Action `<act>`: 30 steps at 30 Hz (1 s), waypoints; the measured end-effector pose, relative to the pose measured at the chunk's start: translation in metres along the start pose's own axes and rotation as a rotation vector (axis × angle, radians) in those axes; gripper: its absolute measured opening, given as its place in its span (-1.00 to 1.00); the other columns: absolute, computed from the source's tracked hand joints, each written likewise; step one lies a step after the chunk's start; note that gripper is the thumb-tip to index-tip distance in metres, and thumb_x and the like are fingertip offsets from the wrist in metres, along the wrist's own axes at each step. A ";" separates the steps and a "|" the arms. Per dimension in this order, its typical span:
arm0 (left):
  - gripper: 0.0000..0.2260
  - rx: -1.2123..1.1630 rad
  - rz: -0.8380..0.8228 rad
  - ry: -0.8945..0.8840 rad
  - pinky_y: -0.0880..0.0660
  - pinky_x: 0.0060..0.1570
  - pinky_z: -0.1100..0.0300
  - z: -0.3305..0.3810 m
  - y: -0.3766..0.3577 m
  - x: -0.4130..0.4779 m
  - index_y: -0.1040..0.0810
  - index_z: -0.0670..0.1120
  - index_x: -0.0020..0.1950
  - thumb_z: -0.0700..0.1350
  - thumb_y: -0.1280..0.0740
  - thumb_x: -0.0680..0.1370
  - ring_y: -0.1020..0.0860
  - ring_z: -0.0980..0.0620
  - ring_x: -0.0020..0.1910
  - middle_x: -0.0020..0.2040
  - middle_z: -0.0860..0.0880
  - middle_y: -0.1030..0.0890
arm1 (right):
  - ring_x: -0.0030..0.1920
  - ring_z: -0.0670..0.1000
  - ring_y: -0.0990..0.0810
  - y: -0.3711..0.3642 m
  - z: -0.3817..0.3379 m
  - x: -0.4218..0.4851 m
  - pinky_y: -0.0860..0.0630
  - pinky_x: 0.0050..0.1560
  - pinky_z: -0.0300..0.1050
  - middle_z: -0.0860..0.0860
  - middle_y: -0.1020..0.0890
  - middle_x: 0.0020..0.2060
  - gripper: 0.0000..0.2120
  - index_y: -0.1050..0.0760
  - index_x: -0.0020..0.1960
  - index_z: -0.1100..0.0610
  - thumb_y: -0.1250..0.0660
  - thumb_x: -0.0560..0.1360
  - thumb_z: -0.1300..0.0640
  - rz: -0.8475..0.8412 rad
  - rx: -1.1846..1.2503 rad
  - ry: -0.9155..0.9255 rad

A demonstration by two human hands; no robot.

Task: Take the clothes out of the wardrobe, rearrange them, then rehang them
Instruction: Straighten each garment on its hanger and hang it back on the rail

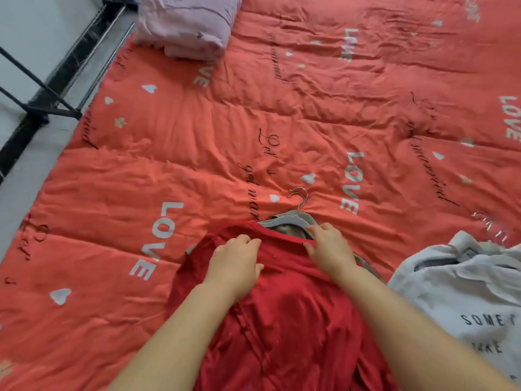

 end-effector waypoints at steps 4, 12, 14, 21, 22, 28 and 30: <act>-0.57 -0.004 -0.031 0.008 -0.36 0.20 0.08 -0.006 -0.034 0.025 -0.29 -0.02 0.42 0.04 -0.21 0.57 -0.39 -0.04 0.28 0.31 -0.01 -0.38 | 0.20 0.18 -0.44 -0.029 0.011 0.047 -0.38 0.13 0.03 0.11 -0.48 0.18 -0.61 -0.39 0.34 0.06 -0.24 0.52 0.12 0.080 0.025 0.000; -0.59 0.003 -0.032 0.010 -0.32 0.22 0.12 -0.021 -0.059 0.026 -0.30 -0.03 0.41 0.01 -0.20 0.58 -0.38 -0.04 0.28 0.31 -0.01 -0.38 | -0.02 0.27 -0.51 -0.051 0.020 0.074 -0.44 -0.09 0.09 0.19 -0.57 -0.03 -0.70 -0.54 0.15 0.19 -0.34 0.41 0.24 0.224 0.002 0.028; -0.59 -0.017 0.021 0.015 -0.33 0.22 0.11 -0.023 -0.051 0.022 -0.31 -0.03 0.41 -0.01 -0.21 0.57 -0.39 -0.05 0.27 0.30 -0.01 -0.39 | -0.08 0.29 -0.56 -0.042 0.015 0.065 -0.49 -0.14 0.11 0.21 -0.58 -0.08 -0.68 -0.57 0.11 0.21 -0.39 0.36 0.29 0.297 0.103 0.089; -0.55 -0.151 0.362 -0.005 -0.44 0.09 0.01 -0.021 0.005 -0.021 -0.44 -0.13 0.34 -0.12 -0.38 0.46 -0.51 -0.13 0.14 0.19 -0.09 -0.52 | -0.20 0.08 -0.60 0.012 -0.039 -0.019 -0.53 -0.38 -0.12 0.05 -0.58 -0.14 -0.64 -0.59 0.04 0.13 -0.47 0.26 0.34 0.590 0.253 0.378; -0.53 -0.175 0.395 0.003 -0.38 0.17 0.04 -0.022 0.014 -0.032 -0.37 -0.11 0.40 -0.10 -0.33 0.51 -0.45 -0.09 0.22 0.27 -0.06 -0.47 | -0.22 0.04 -0.59 0.019 -0.052 -0.035 -0.53 -0.39 -0.15 0.02 -0.58 -0.16 -0.67 -0.59 0.03 0.11 -0.44 0.27 0.31 0.613 0.259 0.427; -0.54 -0.191 0.604 -0.017 -0.41 0.15 -0.02 -0.038 0.055 -0.124 -0.45 -0.09 0.35 -0.06 -0.30 0.45 -0.53 -0.09 0.16 0.17 -0.05 -0.56 | -0.20 -0.12 -0.58 0.062 -0.137 -0.138 -0.52 -0.28 -0.23 -0.09 -0.61 -0.19 -0.73 -0.61 -0.01 0.03 -0.40 0.31 0.22 0.616 0.333 0.642; -0.55 -0.232 0.699 0.016 -0.41 0.15 -0.11 -0.049 0.063 -0.173 -0.50 -0.06 0.30 -0.04 -0.23 0.42 -0.57 -0.09 0.07 0.04 -0.04 -0.62 | -0.21 -0.16 -0.55 0.076 -0.167 -0.177 -0.48 -0.25 -0.31 -0.12 -0.61 -0.19 -0.70 -0.59 -0.01 -0.01 -0.41 0.29 0.22 0.596 0.370 0.717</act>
Point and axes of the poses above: each hand's wrist, its own x-axis towards the middle knuckle, its own y-axis out of the back of the hand, z = x × y, the point moved 2 cm from there along x, towards the middle knuckle
